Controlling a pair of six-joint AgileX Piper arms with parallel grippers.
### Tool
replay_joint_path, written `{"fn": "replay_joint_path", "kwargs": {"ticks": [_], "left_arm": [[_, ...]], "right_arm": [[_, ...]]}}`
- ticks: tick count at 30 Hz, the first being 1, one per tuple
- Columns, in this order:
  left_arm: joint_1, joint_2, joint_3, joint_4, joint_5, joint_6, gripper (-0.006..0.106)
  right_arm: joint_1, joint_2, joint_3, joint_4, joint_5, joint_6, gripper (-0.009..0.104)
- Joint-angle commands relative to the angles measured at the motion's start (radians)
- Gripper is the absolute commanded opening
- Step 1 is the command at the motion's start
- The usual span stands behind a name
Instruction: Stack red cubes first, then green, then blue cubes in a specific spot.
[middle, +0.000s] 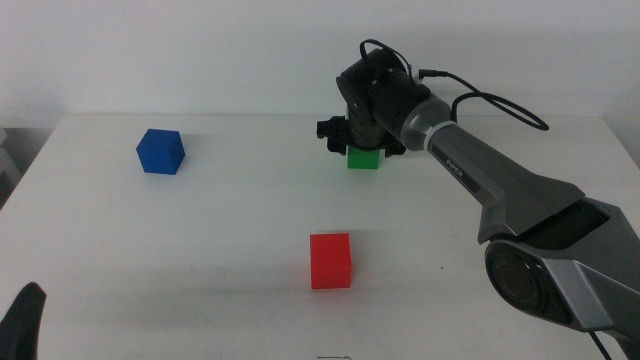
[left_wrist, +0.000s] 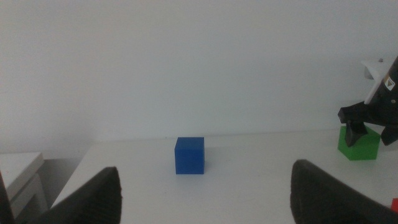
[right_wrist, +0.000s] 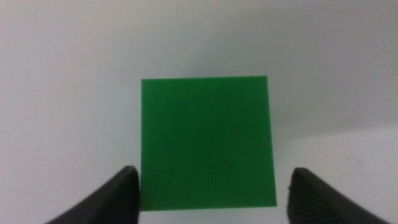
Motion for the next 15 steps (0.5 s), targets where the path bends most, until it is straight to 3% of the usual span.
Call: {"fn": "replay_joint_path", "kwargs": {"ticks": [1, 6, 7, 8, 15], "left_arm": [[-0.002, -0.020, -0.003, -0.012, -0.086, -0.009, 0.093], [-0.002, -0.020, -0.003, -0.012, -0.086, -0.009, 0.093], [-0.002, -0.020, -0.003, -0.012, -0.086, -0.009, 0.093], [-0.002, -0.020, -0.003, -0.012, -0.086, -0.009, 0.093], [-0.002, -0.020, -0.003, -0.012, -0.086, -0.009, 0.093]], "right_arm": [[-0.001, -0.077, -0.033, -0.045, -0.023, -0.004, 0.052], [-0.001, -0.077, -0.033, -0.046, -0.023, -0.004, 0.037], [-0.001, -0.077, -0.033, -0.046, -0.022, -0.004, 0.027], [-0.001, -0.077, -0.033, -0.047, -0.014, -0.027, 0.000], [0.040, -0.099, -0.035, -0.107, 0.006, -0.076, -0.001]]}}
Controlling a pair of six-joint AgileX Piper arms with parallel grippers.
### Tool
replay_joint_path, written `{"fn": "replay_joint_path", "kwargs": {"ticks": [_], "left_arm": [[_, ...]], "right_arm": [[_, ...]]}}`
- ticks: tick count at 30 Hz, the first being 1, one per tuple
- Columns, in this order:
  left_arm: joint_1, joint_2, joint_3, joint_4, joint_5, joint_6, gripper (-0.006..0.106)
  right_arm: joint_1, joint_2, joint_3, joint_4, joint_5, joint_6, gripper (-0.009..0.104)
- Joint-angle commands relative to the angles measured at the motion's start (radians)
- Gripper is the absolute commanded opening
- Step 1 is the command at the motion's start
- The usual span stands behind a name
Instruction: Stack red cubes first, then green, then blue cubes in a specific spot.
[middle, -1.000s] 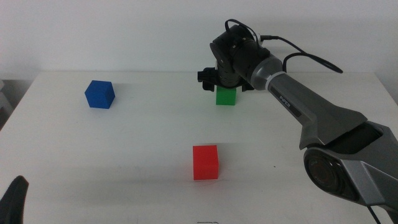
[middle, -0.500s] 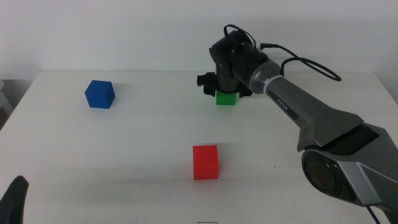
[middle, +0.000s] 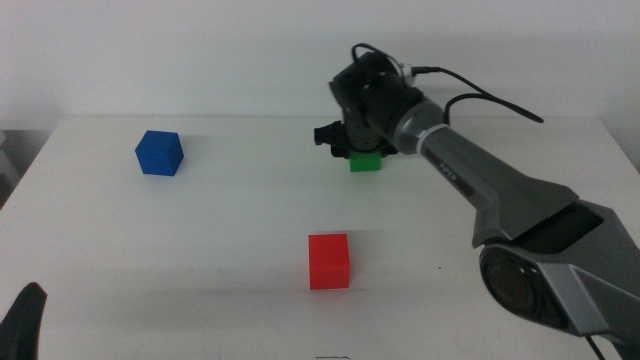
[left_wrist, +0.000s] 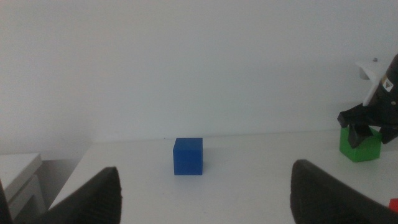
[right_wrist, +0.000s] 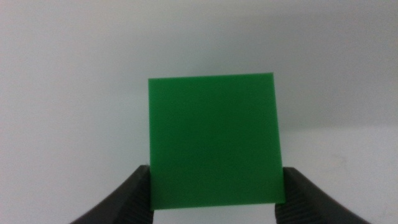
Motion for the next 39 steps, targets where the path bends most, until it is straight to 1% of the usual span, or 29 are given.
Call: {"fn": "replay_joint_path", "kwargs": {"ticks": [1, 3, 5, 9, 13, 17, 22, 23, 24, 28, 31, 35, 37, 39], "left_arm": [[-0.002, -0.020, -0.003, -0.012, -0.086, -0.009, 0.093], [-0.002, -0.020, -0.003, -0.012, -0.086, -0.009, 0.093], [-0.002, -0.020, -0.003, -0.012, -0.086, -0.009, 0.093], [-0.002, -0.020, -0.003, -0.012, -0.086, -0.009, 0.093], [-0.002, -0.020, -0.003, -0.012, -0.086, -0.009, 0.093], [-0.002, -0.020, -0.003, -0.012, -0.086, -0.009, 0.093], [-0.002, -0.020, -0.003, -0.012, -0.086, -0.009, 0.093], [-0.002, -0.020, -0.003, -0.012, -0.086, -0.009, 0.093], [-0.002, -0.020, -0.003, -0.012, -0.086, -0.009, 0.093], [-0.002, -0.020, -0.003, -0.012, -0.086, -0.009, 0.093], [-0.002, -0.020, -0.003, -0.012, -0.086, -0.009, 0.093], [-0.002, -0.020, -0.003, -0.012, -0.086, -0.009, 0.093], [-0.002, -0.020, -0.003, -0.012, -0.086, -0.009, 0.093], [-0.002, -0.020, -0.003, -0.012, -0.086, -0.009, 0.093]], "right_arm": [[0.031, -0.102, -0.035, -0.086, -0.015, -0.019, -0.001], [0.057, -0.124, -0.035, -0.113, 0.004, -0.019, -0.001], [0.079, -0.144, -0.034, -0.113, 0.035, -0.024, -0.001], [0.111, -0.182, -0.034, -0.137, 0.142, -0.027, -0.001], [0.157, -0.241, -0.032, -0.090, 0.141, -0.046, -0.001], [0.214, -0.307, -0.032, -0.115, 0.141, -0.046, -0.001], [0.284, -0.391, -0.027, -0.105, 0.142, -0.056, -0.001], [0.291, -0.412, -0.018, -0.086, 0.142, -0.054, -0.001], [0.291, -0.437, 0.002, -0.085, 0.142, -0.048, -0.001], [0.322, -0.550, 0.192, -0.106, 0.139, 0.003, -0.001], [0.337, -0.657, 0.403, -0.136, 0.113, 0.086, -0.001], [0.345, -0.811, 0.729, -0.124, -0.048, 0.224, -0.001], [0.364, -0.859, 0.848, -0.158, -0.095, 0.315, -0.001], [0.387, -0.875, 0.930, -0.197, -0.098, 0.406, -0.001]]}}
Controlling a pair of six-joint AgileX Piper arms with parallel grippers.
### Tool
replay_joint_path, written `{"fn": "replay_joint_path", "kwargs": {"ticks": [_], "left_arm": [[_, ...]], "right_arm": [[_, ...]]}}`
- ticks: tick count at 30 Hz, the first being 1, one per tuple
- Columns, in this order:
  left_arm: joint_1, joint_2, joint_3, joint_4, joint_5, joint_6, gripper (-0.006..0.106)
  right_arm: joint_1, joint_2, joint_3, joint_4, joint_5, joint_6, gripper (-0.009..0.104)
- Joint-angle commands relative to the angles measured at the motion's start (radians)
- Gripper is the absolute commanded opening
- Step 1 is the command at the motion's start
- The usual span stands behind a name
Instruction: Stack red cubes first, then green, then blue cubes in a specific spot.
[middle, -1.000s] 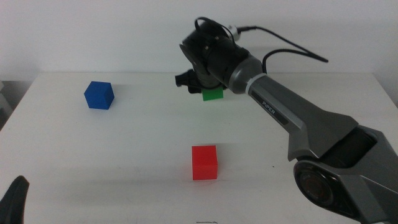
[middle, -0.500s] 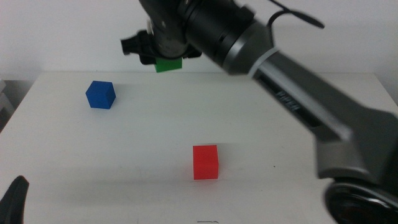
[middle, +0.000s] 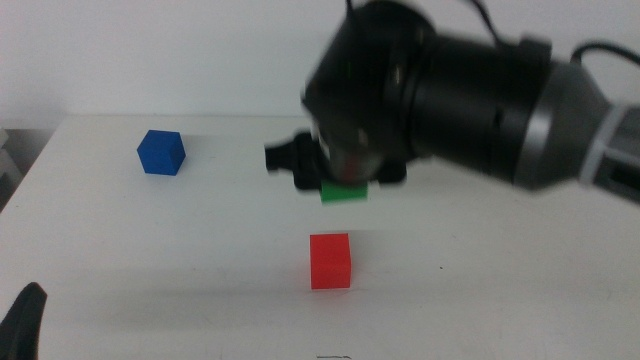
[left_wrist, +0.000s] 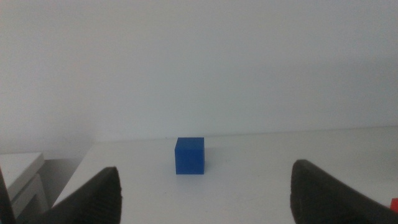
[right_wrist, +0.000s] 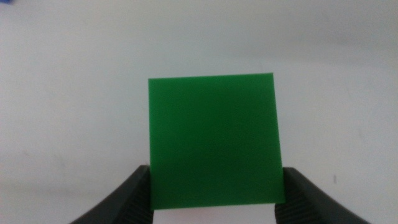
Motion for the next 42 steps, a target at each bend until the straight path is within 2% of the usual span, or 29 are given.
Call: {"fn": "replay_joint_path", "kwargs": {"ticks": [1, 9, 13, 18, 42], "left_arm": [[-0.002, -0.020, -0.003, -0.012, -0.086, -0.009, 0.093], [-0.002, -0.020, -0.003, -0.012, -0.086, -0.009, 0.093], [-0.002, -0.020, -0.003, -0.012, -0.086, -0.009, 0.093], [-0.002, -0.020, -0.003, -0.012, -0.086, -0.009, 0.093], [-0.002, -0.020, -0.003, -0.012, -0.086, -0.009, 0.093]], "right_arm": [[0.026, -0.070, 0.055, -0.086, -0.048, 0.110, -0.001], [0.064, -0.022, 0.075, -0.116, -0.057, 0.289, -0.001], [0.064, 0.006, 0.075, -0.111, -0.057, 0.269, -0.001], [0.064, 0.030, 0.079, -0.070, -0.060, 0.216, -0.001], [0.038, 0.098, 0.090, -0.095, -0.086, 0.229, -0.001]]}}
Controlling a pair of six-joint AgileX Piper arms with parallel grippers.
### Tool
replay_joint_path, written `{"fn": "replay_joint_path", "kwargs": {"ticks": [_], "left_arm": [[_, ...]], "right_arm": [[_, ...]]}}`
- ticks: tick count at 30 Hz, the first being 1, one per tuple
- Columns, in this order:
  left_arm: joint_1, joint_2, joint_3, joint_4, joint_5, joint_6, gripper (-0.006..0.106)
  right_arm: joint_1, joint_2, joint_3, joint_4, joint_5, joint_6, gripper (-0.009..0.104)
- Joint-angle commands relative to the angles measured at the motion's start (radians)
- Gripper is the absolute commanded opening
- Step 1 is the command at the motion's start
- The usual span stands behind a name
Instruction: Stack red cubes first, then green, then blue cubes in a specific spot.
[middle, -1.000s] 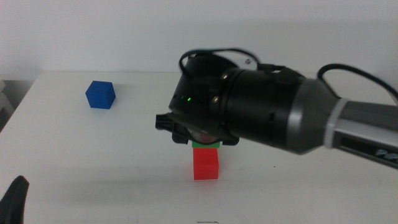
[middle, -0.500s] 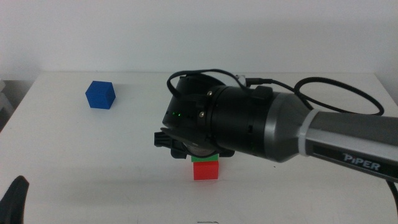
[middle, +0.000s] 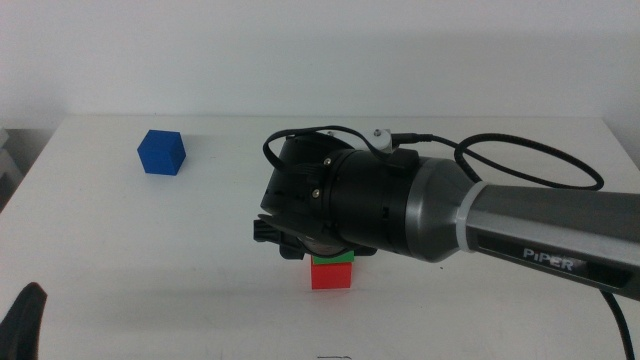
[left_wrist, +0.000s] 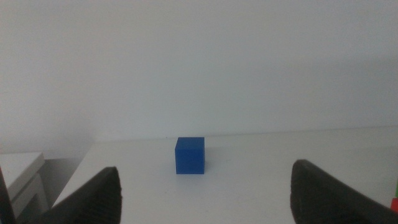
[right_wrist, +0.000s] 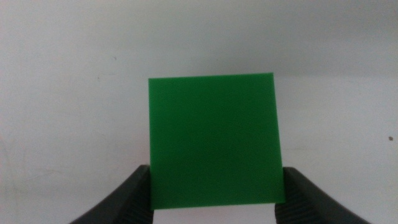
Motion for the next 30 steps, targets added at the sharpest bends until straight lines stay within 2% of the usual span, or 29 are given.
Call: {"fn": "replay_joint_path", "kwargs": {"ticks": [1, 8, 12, 13, 16, 21, 25, 30], "left_arm": [[-0.002, -0.020, -0.003, -0.012, -0.086, -0.009, 0.093], [-0.002, -0.020, -0.003, -0.012, -0.086, -0.009, 0.093], [-0.002, -0.020, -0.003, -0.012, -0.086, -0.009, 0.093], [-0.002, -0.020, -0.003, -0.012, -0.086, -0.009, 0.093], [-0.002, -0.020, -0.003, -0.012, -0.086, -0.009, 0.093], [-0.002, -0.020, -0.003, -0.012, -0.086, -0.009, 0.093], [-0.002, -0.020, -0.003, -0.012, -0.086, -0.009, 0.093], [-0.002, -0.020, -0.003, -0.012, -0.086, -0.009, 0.093]], "right_arm": [[-0.006, -0.047, -0.024, -0.047, -0.004, -0.003, -0.001], [-0.006, -0.044, -0.024, -0.038, -0.008, -0.003, -0.001], [-0.007, -0.044, -0.024, -0.021, -0.003, -0.003, 0.004], [-0.008, -0.044, -0.024, -0.017, -0.003, -0.003, 0.052], [-0.010, -0.047, -0.025, -0.017, -0.003, -0.003, 0.070], [-0.010, -0.093, -0.025, -0.018, 0.004, -0.014, 0.087], [-0.006, -0.202, -0.025, 0.003, 0.059, -0.096, 0.089], [-0.009, -0.379, -0.019, 0.004, 0.138, -0.291, 0.089]]}}
